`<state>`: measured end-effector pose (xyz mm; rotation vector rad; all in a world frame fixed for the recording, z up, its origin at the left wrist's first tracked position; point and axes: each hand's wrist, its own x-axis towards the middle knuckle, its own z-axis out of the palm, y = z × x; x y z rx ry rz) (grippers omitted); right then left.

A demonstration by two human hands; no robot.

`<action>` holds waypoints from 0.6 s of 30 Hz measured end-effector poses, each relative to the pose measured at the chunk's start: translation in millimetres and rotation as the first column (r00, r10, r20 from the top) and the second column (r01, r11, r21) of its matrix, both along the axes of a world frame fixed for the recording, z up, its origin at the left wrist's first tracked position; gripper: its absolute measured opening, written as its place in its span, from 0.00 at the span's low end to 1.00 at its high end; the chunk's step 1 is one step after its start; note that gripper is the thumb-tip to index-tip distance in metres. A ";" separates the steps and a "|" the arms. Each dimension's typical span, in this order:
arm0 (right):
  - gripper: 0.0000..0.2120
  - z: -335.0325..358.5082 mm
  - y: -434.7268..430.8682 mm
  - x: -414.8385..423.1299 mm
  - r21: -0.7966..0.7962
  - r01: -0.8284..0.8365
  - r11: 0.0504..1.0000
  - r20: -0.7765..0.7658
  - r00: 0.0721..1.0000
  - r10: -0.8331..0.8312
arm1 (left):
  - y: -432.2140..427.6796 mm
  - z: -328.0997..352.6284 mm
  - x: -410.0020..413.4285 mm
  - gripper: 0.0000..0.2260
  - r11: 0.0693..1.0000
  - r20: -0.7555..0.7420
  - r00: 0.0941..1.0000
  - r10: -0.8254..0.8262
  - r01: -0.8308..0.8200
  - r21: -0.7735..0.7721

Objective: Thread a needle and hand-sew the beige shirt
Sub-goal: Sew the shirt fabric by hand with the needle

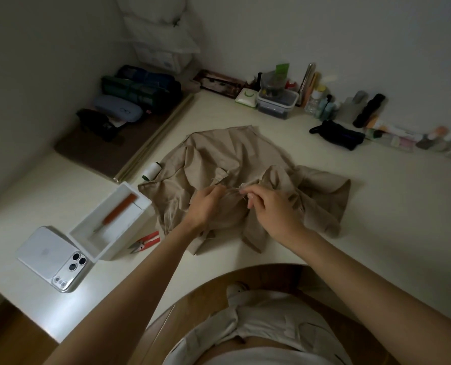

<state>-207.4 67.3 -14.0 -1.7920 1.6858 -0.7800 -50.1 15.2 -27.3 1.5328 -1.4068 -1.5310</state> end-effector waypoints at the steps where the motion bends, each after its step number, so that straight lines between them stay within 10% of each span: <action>1: 0.10 -2.4 -0.5 0.6 0.010 0.006 1.000 -0.002 1.000 -0.006 | 0.4 0.3 0.1 0.18 1.000 0.021 1.000 -0.008 0.008 -0.023; 18: 0.07 -9.4 -8.7 5.0 0.067 0.062 0.996 -0.039 0.997 -0.059 | 2.0 -3.7 3.7 0.06 0.986 0.070 0.997 -0.040 0.051 -0.158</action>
